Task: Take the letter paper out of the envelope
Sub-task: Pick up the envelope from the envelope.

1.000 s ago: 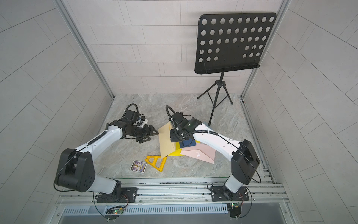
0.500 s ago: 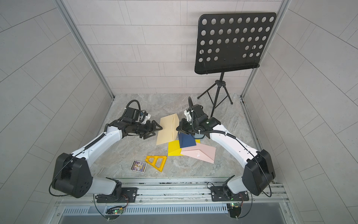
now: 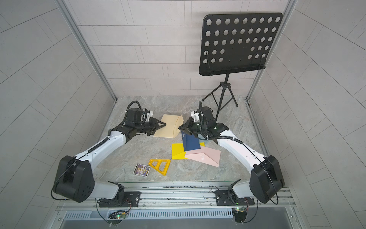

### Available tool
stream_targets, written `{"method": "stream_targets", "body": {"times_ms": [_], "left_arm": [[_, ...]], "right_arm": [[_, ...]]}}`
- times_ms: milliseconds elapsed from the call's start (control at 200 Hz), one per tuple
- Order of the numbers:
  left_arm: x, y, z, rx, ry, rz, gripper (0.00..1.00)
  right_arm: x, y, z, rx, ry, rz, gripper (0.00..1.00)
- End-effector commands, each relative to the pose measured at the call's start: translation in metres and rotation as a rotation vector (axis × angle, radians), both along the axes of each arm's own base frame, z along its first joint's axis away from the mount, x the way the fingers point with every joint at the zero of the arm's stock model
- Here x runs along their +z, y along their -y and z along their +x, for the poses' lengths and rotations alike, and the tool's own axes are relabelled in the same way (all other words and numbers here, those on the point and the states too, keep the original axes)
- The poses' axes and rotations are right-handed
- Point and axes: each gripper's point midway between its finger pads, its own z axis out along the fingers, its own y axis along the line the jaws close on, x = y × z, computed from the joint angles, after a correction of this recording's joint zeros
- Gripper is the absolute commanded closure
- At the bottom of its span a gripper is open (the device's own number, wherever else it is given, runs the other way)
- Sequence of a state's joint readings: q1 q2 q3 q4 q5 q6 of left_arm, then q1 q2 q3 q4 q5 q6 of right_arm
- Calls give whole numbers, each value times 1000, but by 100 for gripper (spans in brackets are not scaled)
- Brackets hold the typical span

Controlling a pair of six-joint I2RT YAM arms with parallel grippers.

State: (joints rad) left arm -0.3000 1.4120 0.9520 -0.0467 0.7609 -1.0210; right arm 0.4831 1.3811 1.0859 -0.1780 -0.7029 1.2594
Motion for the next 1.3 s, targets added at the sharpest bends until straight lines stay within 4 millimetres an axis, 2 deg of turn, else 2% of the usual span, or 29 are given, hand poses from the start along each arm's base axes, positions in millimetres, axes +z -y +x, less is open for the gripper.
{"method": "stream_targets", "body": {"times_ms": [0,20,80,190,290,405,535,600,670,825,981,1296], "left_arm": [[26,8,10,51,34,-148,97],[28,8,12,58,35,-162,100],[34,8,16,81,43,-199,100],[46,7,23,133,62,-248,100],[54,10,28,162,77,-281,100],[58,21,28,137,85,-274,100],[59,27,25,123,89,-255,100],[60,28,25,121,93,-256,100],[61,27,25,122,98,-257,100],[60,27,22,120,99,-250,100],[58,25,19,119,100,-238,100],[57,23,18,130,104,-233,100]], "right_arm": [[26,0,6,-40,11,118,100],[26,0,7,-46,6,124,100],[24,2,8,-61,-5,130,99],[19,4,8,-100,-26,157,71],[18,4,10,-145,-36,211,56],[21,-2,9,-148,-32,227,48],[17,-8,6,-148,-40,216,44],[14,-8,5,-155,-41,209,44],[14,-6,6,-172,-39,209,54],[20,-4,8,-185,-26,217,68],[21,-1,8,-203,-28,231,71],[24,5,7,-227,-20,242,84]]}}
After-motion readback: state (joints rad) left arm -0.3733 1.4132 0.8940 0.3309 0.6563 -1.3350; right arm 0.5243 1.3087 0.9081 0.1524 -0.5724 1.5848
